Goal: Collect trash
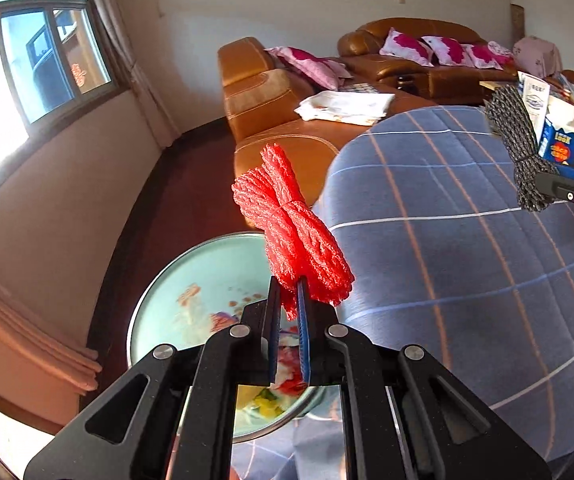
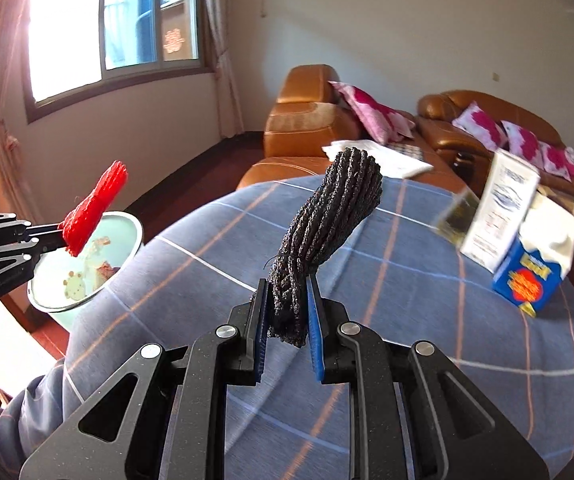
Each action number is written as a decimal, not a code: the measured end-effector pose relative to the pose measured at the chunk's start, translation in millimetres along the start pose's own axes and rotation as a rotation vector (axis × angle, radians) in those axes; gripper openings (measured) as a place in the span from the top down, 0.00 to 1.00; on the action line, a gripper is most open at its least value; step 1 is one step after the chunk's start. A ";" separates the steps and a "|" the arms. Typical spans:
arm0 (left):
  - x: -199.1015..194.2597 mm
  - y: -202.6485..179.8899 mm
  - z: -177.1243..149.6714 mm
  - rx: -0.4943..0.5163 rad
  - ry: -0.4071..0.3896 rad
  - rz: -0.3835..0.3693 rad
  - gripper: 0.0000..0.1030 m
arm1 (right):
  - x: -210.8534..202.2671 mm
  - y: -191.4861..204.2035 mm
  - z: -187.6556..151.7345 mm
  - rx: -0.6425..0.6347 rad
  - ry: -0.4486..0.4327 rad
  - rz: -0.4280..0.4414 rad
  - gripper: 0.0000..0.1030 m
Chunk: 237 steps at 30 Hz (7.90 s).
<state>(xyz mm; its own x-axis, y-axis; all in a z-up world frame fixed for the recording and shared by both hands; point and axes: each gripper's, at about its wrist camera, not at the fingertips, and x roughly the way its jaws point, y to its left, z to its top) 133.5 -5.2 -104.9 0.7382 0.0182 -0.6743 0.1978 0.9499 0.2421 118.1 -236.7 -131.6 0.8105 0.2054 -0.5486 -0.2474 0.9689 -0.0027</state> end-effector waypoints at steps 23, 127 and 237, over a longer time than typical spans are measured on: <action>-5.3 78.4 -32.3 -0.096 0.031 0.147 0.93 | 57.0 103.2 37.3 -0.251 -0.032 0.189 0.82; -22.0 96.2 -58.6 -0.087 -0.014 0.283 0.92 | 85.9 177.2 26.2 -0.514 -0.065 0.316 0.82; -35.8 124.8 -53.0 -0.205 -0.055 0.349 0.06 | 61.1 141.0 34.6 -0.355 -0.257 0.220 0.36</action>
<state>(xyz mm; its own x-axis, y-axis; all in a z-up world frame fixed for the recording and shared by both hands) 97.6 129.3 -87.6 0.7729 0.3387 -0.5366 -0.1993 0.9324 0.3014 151.1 -82.7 -136.6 0.8128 0.4705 -0.3436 -0.5566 0.8013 -0.2193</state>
